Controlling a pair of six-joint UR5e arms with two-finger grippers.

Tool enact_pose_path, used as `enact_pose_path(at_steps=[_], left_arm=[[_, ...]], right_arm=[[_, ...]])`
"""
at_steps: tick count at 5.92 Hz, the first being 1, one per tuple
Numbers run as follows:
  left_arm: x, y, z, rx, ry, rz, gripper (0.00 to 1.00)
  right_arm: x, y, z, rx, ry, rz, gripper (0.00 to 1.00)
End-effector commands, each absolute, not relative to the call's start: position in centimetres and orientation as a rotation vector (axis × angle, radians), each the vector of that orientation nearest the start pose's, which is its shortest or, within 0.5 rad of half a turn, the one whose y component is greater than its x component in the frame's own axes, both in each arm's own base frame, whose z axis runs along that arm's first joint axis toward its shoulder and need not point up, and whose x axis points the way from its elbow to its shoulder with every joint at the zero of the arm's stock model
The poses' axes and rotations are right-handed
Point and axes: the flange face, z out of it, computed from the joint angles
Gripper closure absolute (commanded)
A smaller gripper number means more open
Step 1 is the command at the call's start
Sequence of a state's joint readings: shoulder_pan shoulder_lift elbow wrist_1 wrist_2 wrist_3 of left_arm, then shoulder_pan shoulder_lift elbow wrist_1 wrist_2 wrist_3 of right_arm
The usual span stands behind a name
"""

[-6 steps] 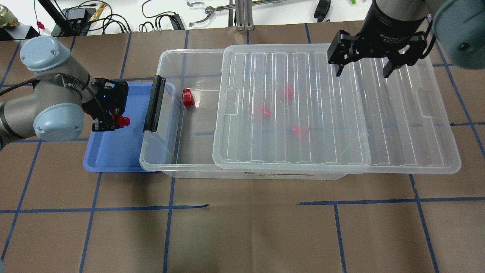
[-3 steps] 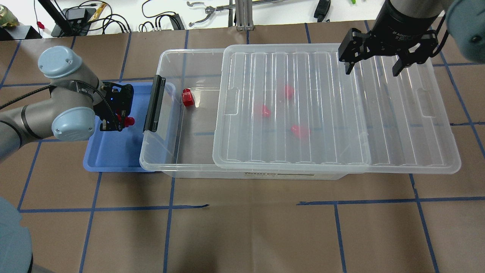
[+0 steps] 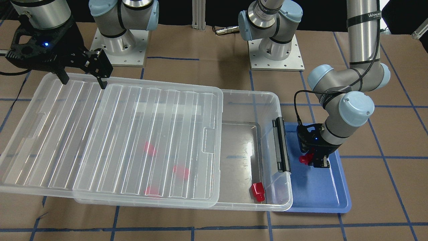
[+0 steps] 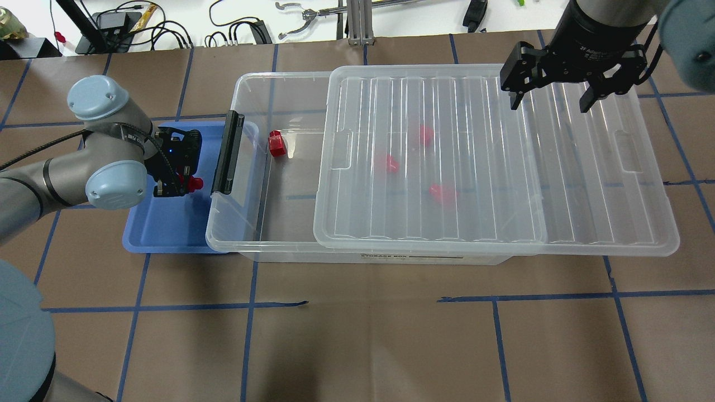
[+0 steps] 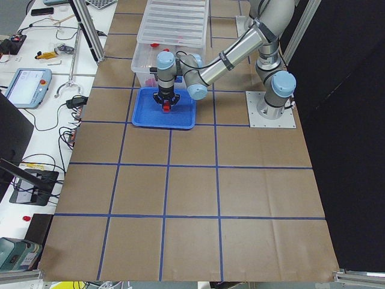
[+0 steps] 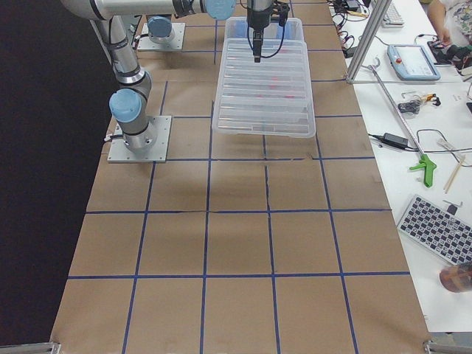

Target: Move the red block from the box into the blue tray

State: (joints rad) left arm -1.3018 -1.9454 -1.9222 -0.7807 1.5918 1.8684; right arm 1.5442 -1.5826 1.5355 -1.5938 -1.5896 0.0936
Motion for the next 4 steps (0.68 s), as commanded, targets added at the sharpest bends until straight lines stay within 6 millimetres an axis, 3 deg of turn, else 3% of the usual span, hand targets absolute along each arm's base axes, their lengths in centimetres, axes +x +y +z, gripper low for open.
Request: enact_pose_path(at_steps=[1, 2, 3, 4], left_arm=[[2.1, -57.1, 19.4, -2.285, -2.227, 0.021, 0.08], [2.1, -57.2, 19.6, -2.283, -2.235, 0.024, 0.04], [1.5, -57.9, 22.1, -2.309, -2.255, 0.054, 0.04], [1.2, -59.1, 26.0, -2.244, -2.293, 0.037, 0.04]], right_arm=[[11.7, -49.7, 51.3, 0.195, 3.151, -0.11, 0.0], [11.7, -49.7, 51.3, 0.195, 3.151, -0.11, 0.0], [11.7, -49.7, 51.3, 0.195, 3.151, -0.11, 0.0], [11.5, -49.8, 51.2, 0.192, 3.153, -0.11, 0.0]])
